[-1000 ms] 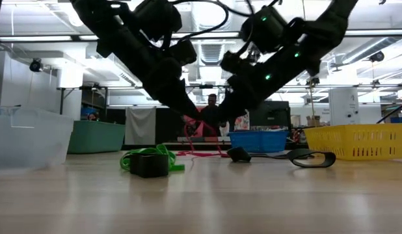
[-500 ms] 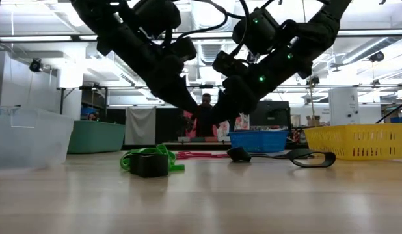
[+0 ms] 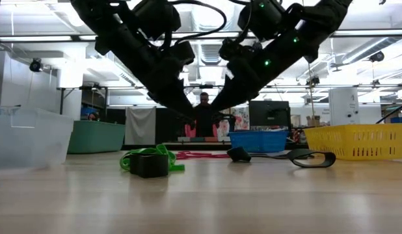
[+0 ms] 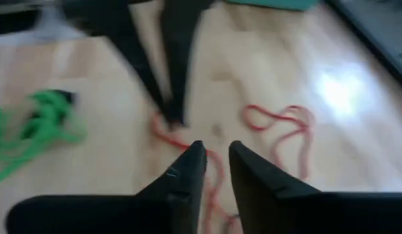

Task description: Sort rubber bands into baskets

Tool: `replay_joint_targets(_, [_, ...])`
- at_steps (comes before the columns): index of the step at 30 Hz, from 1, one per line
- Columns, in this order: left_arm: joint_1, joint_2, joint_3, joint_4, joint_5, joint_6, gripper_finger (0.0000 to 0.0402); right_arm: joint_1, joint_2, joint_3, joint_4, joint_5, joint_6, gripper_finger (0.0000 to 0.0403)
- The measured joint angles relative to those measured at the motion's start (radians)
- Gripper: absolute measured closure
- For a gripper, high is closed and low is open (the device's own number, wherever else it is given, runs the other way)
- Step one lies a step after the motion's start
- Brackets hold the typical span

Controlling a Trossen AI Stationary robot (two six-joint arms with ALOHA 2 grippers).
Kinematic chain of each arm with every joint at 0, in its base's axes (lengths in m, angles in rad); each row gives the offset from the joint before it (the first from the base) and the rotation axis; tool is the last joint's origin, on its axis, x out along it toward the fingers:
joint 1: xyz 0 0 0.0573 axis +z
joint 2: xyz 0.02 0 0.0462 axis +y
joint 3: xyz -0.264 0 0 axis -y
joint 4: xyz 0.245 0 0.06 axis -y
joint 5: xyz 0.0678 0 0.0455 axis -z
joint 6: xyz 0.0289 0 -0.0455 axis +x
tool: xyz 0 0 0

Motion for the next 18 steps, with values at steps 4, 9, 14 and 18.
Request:
replay_joint_targets(4, [0.000, 0.000, 0.015, 0.005, 0.000, 0.001, 0.0402, 0.011, 0.001, -0.001, 0.000, -0.054, 0.029, 0.0293])
replay_joint_targets(9, [0.000, 0.000, 0.042, 0.002, 0.001, 0.008, 0.0402, 0.017, 0.043, -0.002, 0.031, -0.013, 0.029, 0.0243])
replay_joint_targets(14, [0.000, 0.000, 0.051, -0.063, 0.002, 0.008, 0.0402, 0.014, 0.063, -0.003, 0.003, 0.031, 0.030, 0.0214])
replay_joint_targets(18, [-0.001, 0.000, 0.027, -0.108, 0.062, -0.030, 0.0402, 0.016, 0.062, -0.005, -0.049, 0.029, 0.057, 0.0203])
